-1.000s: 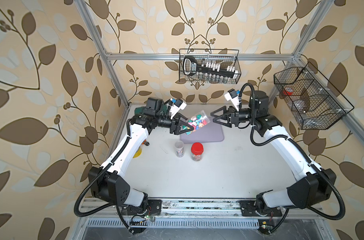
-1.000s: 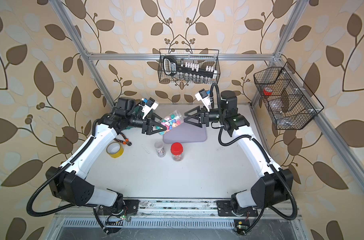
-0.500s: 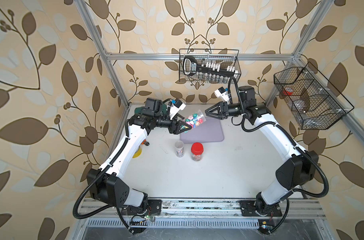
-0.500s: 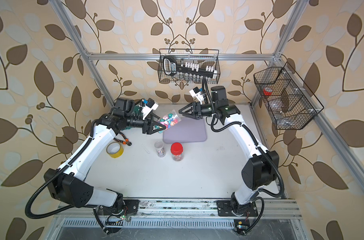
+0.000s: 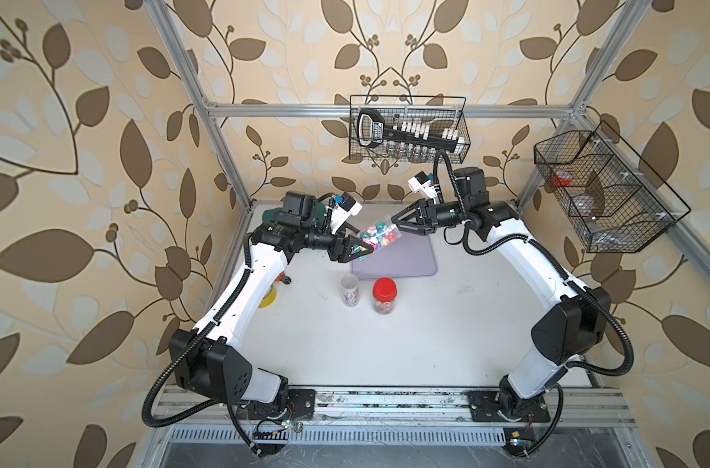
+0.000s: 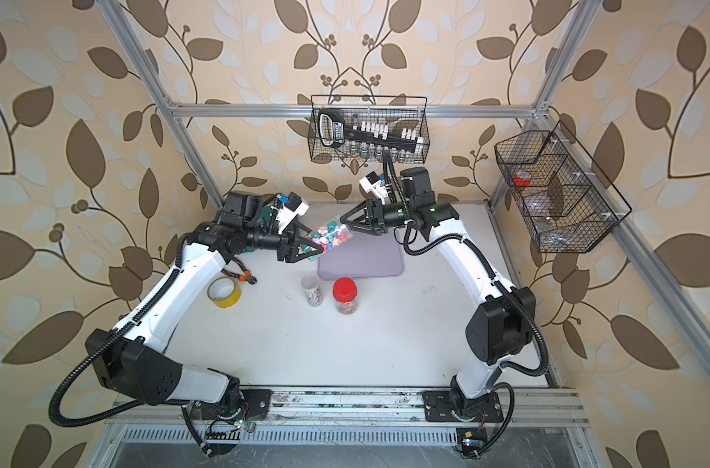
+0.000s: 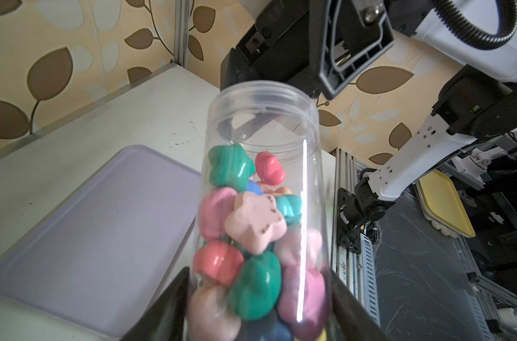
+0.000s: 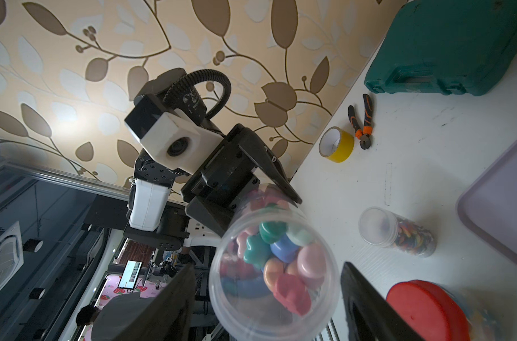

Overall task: Pour the candies out of the jar
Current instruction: Unscrew the lid from the jar.

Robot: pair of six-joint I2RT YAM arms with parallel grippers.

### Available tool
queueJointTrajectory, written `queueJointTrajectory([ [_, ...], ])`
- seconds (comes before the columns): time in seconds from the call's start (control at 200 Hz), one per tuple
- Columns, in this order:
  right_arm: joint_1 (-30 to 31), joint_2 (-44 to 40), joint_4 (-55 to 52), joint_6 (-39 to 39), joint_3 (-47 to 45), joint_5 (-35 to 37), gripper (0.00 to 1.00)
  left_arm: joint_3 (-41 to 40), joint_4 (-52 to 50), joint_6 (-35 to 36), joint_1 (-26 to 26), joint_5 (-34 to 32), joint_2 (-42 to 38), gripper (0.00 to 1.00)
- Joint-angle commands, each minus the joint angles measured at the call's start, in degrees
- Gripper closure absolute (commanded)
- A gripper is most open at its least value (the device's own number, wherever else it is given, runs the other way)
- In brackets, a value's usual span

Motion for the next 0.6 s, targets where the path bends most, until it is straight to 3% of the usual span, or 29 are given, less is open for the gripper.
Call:
queueJointTrajectory([
  [0.0, 0.4, 0.8, 0.6, 0.4, 1.4, -1.7, 0.26, 0.4, 2.1, 0.9, -0.3, 2.9, -2.8, 0.42],
  [0.595, 0.7, 1.0, -0.1, 0.0, 0.8, -2.1, 0.31, 0.8, 2.2, 0.3, -0.3, 2.9, -2.2, 0.42],
])
